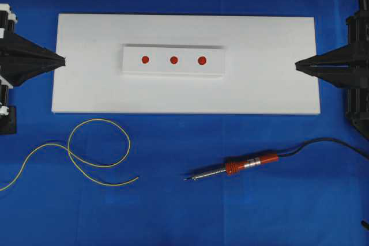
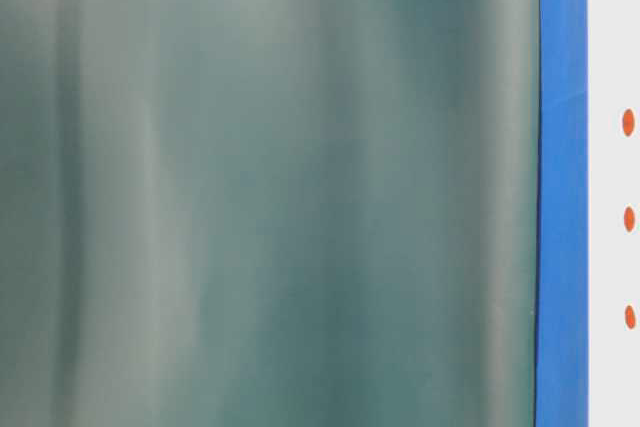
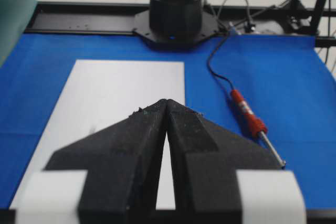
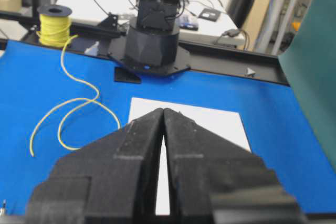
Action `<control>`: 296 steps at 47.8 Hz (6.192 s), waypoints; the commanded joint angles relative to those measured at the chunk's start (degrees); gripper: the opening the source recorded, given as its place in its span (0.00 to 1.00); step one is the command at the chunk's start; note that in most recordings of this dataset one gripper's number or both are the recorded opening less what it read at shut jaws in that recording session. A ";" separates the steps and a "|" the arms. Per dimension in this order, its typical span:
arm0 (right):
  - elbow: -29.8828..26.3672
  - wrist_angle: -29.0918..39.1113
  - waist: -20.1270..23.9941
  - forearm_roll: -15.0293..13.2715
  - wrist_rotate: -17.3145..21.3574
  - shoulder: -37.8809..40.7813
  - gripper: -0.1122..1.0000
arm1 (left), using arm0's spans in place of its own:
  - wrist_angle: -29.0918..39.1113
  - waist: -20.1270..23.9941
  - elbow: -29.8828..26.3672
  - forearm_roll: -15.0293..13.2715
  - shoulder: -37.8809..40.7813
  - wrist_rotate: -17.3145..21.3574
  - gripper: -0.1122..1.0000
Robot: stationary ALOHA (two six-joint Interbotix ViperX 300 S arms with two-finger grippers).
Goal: Touch the tip of the soldering iron to the tip of the solder at the mark.
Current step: 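Lower the left gripper to the yellow wire and the right to the iron, then close the left gripper on the yellow wire, right on the red iron handle, then lift both tools and bring them up to the red-dotted strip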
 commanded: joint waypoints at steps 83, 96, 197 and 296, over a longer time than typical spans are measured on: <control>1.49 -29.09 28.92 21.53 8.96 51.42 0.91 | -26.63 -29.97 -1.41 -0.44 53.35 -10.02 0.81; 0.70 -32.17 31.46 26.02 8.96 57.66 0.91 | -27.25 -30.15 -3.16 -1.41 61.17 -10.11 0.80; -9.67 15.56 17.67 24.61 -2.46 33.49 0.16 | 16.96 -23.47 -17.58 -0.62 39.64 -11.69 0.13; -25.22 42.19 -12.66 4.75 -1.85 40.25 0.16 | 34.98 9.14 -26.28 0.00 43.77 -2.37 0.12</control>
